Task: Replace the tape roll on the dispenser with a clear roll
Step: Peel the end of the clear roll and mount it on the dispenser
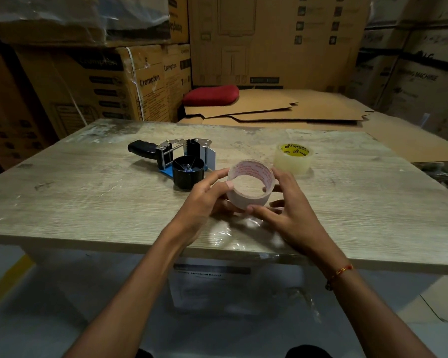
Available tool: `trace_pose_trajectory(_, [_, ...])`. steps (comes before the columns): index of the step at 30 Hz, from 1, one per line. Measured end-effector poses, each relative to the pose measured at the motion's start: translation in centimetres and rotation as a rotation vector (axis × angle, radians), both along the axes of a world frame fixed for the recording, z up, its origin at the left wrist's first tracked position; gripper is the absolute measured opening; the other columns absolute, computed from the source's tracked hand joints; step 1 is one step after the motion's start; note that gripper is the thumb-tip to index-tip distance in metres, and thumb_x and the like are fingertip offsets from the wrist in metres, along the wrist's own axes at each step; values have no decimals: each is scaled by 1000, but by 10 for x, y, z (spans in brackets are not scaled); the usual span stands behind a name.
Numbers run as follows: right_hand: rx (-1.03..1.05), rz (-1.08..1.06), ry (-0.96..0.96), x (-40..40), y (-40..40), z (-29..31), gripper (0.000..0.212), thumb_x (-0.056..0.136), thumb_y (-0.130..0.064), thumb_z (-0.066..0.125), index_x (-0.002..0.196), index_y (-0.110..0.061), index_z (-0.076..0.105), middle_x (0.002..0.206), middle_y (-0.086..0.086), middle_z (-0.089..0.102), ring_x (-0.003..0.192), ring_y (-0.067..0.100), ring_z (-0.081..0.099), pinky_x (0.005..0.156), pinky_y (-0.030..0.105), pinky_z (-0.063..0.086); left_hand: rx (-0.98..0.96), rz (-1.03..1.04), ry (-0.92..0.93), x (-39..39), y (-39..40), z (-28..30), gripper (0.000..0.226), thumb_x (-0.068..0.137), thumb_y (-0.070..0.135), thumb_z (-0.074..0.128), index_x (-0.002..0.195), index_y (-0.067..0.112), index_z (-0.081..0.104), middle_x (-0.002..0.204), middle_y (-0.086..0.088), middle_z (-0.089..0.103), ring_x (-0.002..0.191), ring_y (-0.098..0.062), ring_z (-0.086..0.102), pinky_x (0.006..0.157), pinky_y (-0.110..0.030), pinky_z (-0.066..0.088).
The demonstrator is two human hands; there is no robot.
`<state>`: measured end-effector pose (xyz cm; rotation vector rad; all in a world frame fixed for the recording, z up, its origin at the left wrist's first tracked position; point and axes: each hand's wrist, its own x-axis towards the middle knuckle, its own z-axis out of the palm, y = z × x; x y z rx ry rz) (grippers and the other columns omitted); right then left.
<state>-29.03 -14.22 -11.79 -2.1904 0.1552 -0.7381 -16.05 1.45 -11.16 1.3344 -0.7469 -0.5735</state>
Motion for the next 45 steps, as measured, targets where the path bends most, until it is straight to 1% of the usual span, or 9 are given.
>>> trace_pose_trajectory(7, [108, -163, -68, -3, -9, -1, 73, 77, -43, 84, 139, -25, 49, 132, -8, 58, 114, 2, 58, 89, 34, 58, 138, 23, -193, -2, -6, -6, 46, 95, 48, 58, 136, 28, 57, 122, -4, 69, 109, -18, 70, 100, -49, 53])
trace_pose_trajectory(18, [12, -464, 137, -32, -72, -6, 72, 71, -66, 74, 125, -21, 58, 121, 2, 62, 109, 20, 61, 90, 45, 56, 278, 229, -521, -16, -47, -8, 16, 94, 32, 65, 102, 22, 73, 93, 9, 72, 88, -6, 65, 81, -31, 54])
trace_pose_trajectory(22, [-98, -482, 203, -33, -73, -9, 62, 75, -64, 76, 119, -23, 61, 111, -2, 62, 98, 14, 60, 80, 36, 57, 381, 269, -705, -14, -78, -11, 36, 91, 50, 61, 120, 28, 65, 112, 6, 69, 105, -15, 62, 94, -46, 52])
trace_pose_trajectory(25, [-21, -481, 154, -33, -76, -7, 67, 81, -74, 59, 121, -19, 63, 110, -2, 63, 93, 13, 61, 73, 28, 52, 594, 206, -1048, -9, -96, -17, 57, 96, 59, 46, 146, 32, 40, 142, 3, 52, 127, -21, 47, 104, -43, 38])
trace_pose_trajectory(28, [115, -498, 50, -33, -90, 1, 64, 94, -68, 44, 127, -16, 63, 118, 2, 68, 102, 16, 64, 86, 41, 56, 663, 185, -1275, 3, -108, -20, 53, 102, 49, 36, 152, 32, 29, 148, 3, 46, 129, -24, 43, 103, -42, 33])
trace_pose_trajectory(31, [144, -480, 27, -21, -116, 5, 40, 102, -48, 51, 123, -17, 65, 118, 4, 67, 104, 19, 65, 90, 51, 57, 642, 252, -1271, 16, -118, -19, 44, 104, 37, 40, 148, 30, 39, 142, 2, 52, 126, -26, 46, 99, -42, 36])
trace_pose_trajectory(35, [57, -426, 149, 9, -149, 5, 36, 99, -32, 62, 133, -20, 60, 127, 9, 58, 105, 19, 62, 94, 40, 56, 530, 299, -999, 40, -133, -17, 31, 97, 31, 57, 126, 23, 62, 116, 1, 68, 111, -25, 55, 93, -43, 46])
trace_pose_trajectory(41, [-71, -315, 225, 47, -179, -1, 58, 88, -43, 75, 141, -31, 55, 140, 9, 47, 124, 25, 52, 105, 41, 49, 464, 291, -990, 64, -151, -19, 20, 95, 28, 61, 112, 20, 68, 95, 6, 64, 94, -19, 56, 82, -39, 48])
trace_pose_trajectory(45, [-61, -323, 244, 60, -186, -1, 45, 83, -46, 78, 122, -25, 66, 127, 7, 59, 114, 26, 60, 98, 46, 53, 449, 283, -1015, 69, -153, -22, 22, 94, 29, 62, 114, 21, 67, 93, 6, 62, 92, -18, 54, 80, -37, 45])
